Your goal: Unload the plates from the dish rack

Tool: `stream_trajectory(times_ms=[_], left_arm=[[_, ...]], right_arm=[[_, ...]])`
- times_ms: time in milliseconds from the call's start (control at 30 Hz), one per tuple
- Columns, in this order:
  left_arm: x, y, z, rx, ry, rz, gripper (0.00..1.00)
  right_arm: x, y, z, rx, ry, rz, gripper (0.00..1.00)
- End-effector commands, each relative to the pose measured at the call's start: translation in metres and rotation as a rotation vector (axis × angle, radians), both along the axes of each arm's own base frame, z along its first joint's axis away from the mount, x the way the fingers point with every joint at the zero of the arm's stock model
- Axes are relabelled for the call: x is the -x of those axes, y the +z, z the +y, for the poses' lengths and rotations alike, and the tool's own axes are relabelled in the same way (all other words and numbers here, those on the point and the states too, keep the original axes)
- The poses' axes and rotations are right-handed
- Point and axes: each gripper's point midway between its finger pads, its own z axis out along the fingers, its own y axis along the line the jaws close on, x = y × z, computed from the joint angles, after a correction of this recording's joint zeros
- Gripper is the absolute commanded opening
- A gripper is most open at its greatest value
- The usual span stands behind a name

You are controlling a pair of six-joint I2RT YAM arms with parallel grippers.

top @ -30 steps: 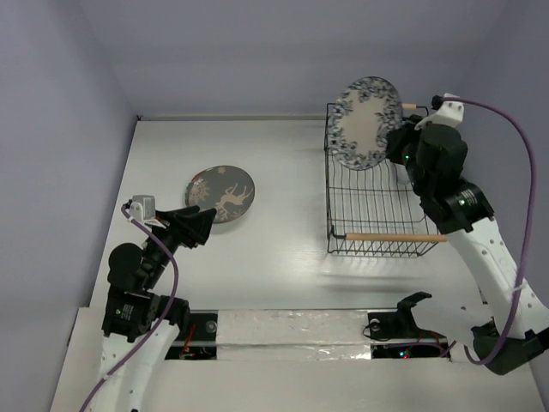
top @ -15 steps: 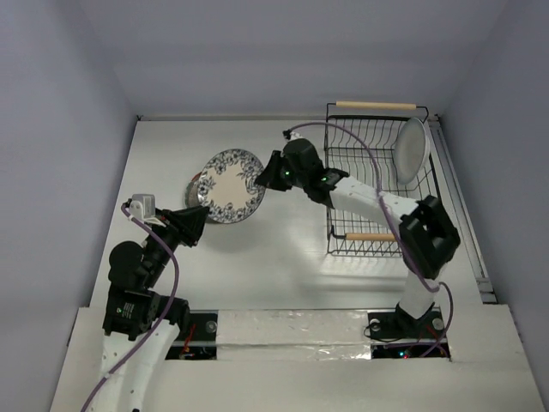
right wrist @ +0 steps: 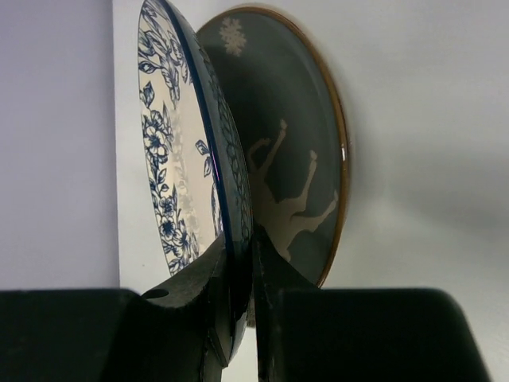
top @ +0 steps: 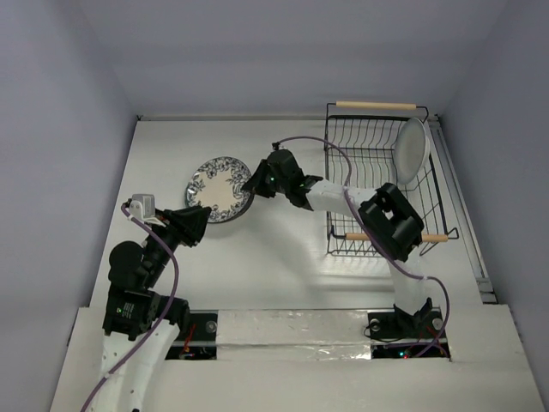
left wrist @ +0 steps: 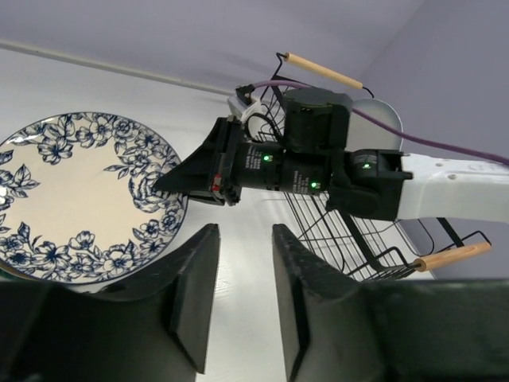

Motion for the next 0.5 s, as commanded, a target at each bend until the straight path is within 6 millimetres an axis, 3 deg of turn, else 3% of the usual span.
stream_trajectory(times_ms=[0, 233, 267, 300, 367, 400, 467], left_arm=[[-0.003, 0.012, 0.000, 0.007, 0.002, -0.046, 0.31], [-0.003, 0.011, -0.001, 0.006, -0.002, -0.044, 0.34], [-0.003, 0.011, -0.001, 0.006, -0.002, -0.044, 0.34], [-0.003, 0.010, -0.001, 0.006, -0.002, -0.041, 0.35], [-0.003, 0.010, -0.001, 0.007, -0.004, -0.041, 0.35], [-0.003, 0.010, -0.001, 0.006, -0.005, -0.041, 0.35], [-0.003, 0.011, -0.001, 0.006, -0.007, -0.044, 0.35]], right_arm=[[-0.016, 0.090, 0.031, -0.259, 0.021, -0.144, 0.00], [-0.013, 0.060, 0.029, -0.212, 0.022, -0.104, 0.04], [-0.013, 0.056, 0.028, -0.196, 0.023, -0.107, 0.10], [-0.014, 0.052, 0.025, -0.174, 0.014, -0.107, 0.24], [-0.009, 0.038, 0.023, -0.105, 0.019, -0.099, 0.36], [-0.010, 0.038, 0.019, -0.085, 0.008, -0.108, 0.49], [-0.005, 0.032, 0.016, -0.021, 0.018, -0.121, 0.58]])
